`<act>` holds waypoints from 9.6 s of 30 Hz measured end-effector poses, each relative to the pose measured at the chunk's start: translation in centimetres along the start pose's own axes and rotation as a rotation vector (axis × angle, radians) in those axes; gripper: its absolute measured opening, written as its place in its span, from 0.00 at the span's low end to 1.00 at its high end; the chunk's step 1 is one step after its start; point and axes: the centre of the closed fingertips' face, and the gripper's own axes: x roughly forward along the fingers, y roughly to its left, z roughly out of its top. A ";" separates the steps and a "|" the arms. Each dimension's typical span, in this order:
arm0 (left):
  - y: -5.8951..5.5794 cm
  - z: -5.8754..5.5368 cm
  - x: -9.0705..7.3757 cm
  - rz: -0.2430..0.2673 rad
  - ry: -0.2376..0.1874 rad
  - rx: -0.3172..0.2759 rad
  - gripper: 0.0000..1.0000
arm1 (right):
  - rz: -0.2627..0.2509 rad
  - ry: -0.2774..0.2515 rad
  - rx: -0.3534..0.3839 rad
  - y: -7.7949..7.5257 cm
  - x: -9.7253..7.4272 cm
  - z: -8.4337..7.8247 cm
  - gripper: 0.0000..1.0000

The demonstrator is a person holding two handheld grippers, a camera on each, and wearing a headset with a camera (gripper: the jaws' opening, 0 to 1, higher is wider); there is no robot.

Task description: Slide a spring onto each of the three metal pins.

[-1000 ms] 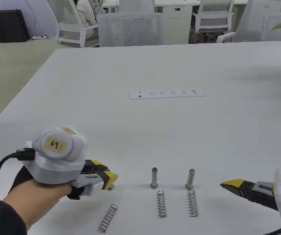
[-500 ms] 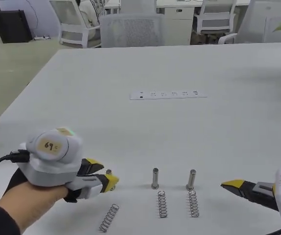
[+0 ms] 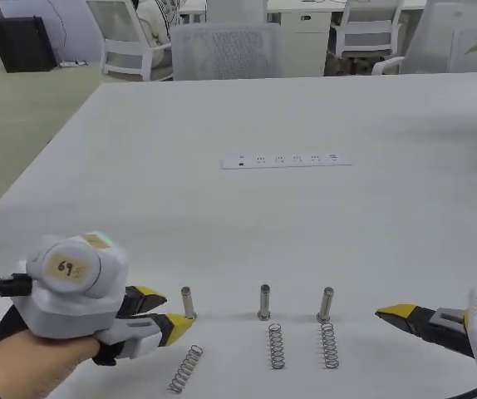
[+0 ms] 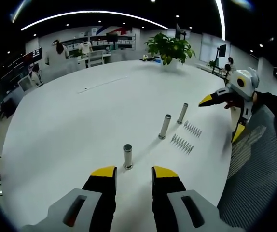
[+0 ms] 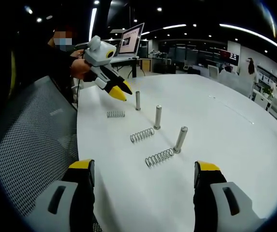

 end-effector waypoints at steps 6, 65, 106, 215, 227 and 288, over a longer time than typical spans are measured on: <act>-0.6 -1.1 -0.3 -0.019 0.020 -0.002 0.22 | 0.000 0.001 0.000 0.0 0.0 0.0 0.84; -3.2 -5.4 0.3 -0.092 0.153 0.153 0.05 | 0.002 -0.001 0.002 0.1 0.0 0.1 0.84; -6.4 -2.1 -2.7 -0.211 0.024 0.252 0.03 | -0.019 -0.057 -0.011 -0.4 -2.1 3.0 0.71; -12.0 4.1 -4.4 -0.348 -0.236 0.365 0.02 | 0.497 -0.043 -0.075 8.5 4.1 11.7 0.09; -11.9 4.2 -4.4 -0.343 -0.239 0.365 0.02 | 0.463 0.145 -0.217 8.6 4.3 11.5 0.09; -7.8 1.3 -4.4 -0.273 -0.194 0.193 0.20 | 0.474 0.505 -0.535 7.1 7.4 13.0 0.08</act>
